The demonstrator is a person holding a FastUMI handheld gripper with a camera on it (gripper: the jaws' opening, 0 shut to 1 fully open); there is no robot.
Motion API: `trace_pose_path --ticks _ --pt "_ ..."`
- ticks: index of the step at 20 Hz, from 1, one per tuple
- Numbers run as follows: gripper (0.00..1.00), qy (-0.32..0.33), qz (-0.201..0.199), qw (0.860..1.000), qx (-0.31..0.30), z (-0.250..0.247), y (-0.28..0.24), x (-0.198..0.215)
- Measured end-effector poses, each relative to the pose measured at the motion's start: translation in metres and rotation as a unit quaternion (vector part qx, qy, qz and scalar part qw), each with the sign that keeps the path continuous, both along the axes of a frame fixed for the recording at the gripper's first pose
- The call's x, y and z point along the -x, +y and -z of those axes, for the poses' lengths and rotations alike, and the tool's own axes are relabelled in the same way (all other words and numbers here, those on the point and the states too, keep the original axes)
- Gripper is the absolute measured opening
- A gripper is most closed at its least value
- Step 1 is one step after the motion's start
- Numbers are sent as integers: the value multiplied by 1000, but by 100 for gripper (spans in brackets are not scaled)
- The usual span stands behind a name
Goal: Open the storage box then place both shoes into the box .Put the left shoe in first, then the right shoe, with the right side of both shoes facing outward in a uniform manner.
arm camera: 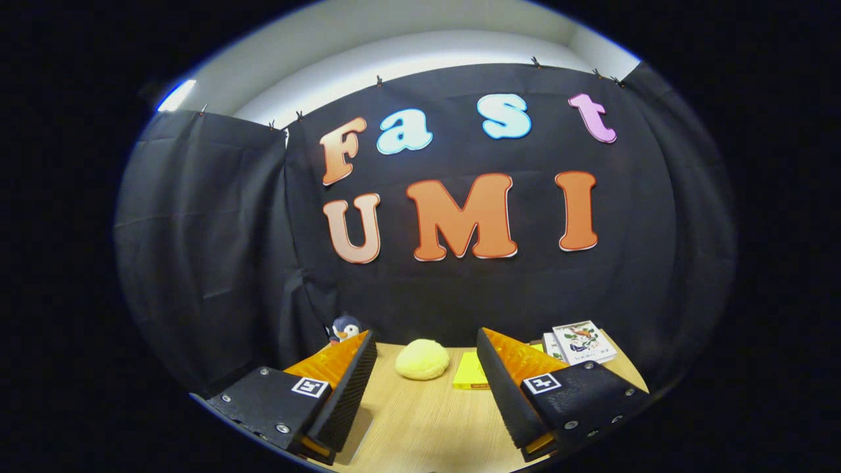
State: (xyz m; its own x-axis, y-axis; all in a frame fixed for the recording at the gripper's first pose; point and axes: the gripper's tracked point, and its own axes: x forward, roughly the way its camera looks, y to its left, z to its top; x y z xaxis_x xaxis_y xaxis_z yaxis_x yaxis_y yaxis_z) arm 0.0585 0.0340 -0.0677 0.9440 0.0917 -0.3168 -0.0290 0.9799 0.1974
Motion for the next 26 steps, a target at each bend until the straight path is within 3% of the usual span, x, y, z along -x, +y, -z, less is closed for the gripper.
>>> trace_pose_path --ticks 8,26 --pt "96 -78 12 997 1 -58 -33 0" --pt "97 -124 22 992 4 -80 -50 -6"
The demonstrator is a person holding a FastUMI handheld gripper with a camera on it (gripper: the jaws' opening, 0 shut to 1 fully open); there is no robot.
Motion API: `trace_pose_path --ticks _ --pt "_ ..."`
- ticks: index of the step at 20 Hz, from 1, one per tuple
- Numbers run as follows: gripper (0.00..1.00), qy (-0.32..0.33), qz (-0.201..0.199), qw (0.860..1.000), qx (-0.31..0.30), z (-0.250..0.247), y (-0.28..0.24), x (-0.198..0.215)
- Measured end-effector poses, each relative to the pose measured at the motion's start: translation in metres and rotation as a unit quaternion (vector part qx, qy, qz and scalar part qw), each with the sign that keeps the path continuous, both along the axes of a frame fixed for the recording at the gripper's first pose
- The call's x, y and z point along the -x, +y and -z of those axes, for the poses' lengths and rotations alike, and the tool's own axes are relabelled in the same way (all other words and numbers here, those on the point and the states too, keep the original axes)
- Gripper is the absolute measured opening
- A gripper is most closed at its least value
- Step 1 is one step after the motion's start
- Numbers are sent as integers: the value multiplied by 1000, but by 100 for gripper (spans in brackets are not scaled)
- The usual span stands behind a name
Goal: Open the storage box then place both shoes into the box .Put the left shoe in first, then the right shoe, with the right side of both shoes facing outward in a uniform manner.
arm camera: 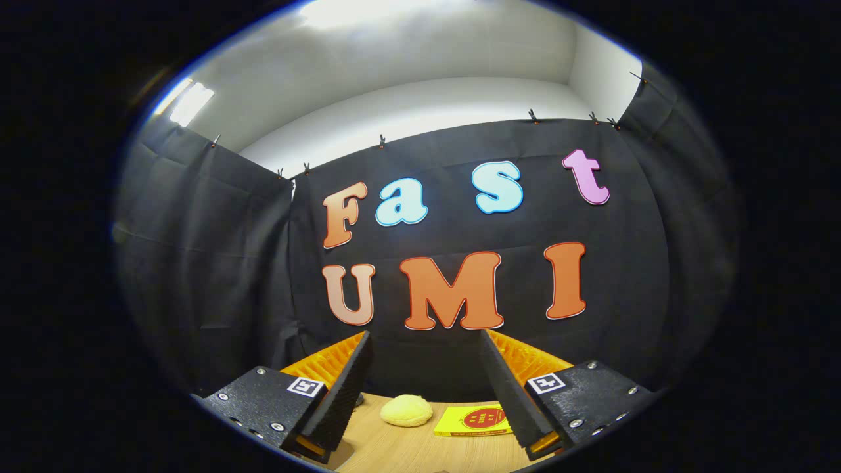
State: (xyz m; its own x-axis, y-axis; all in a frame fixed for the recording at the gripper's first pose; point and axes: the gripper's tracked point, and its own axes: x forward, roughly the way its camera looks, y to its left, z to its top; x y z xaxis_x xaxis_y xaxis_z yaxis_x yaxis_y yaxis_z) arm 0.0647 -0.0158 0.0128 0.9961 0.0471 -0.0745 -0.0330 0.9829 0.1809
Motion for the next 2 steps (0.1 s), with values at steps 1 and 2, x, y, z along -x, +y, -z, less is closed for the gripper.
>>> trace_pose_path --ticks 1,2 --pt "97 -1 2 1000 2 0 -1 -2" --pt "97 -4 3 1000 5 -2 -2 -1"
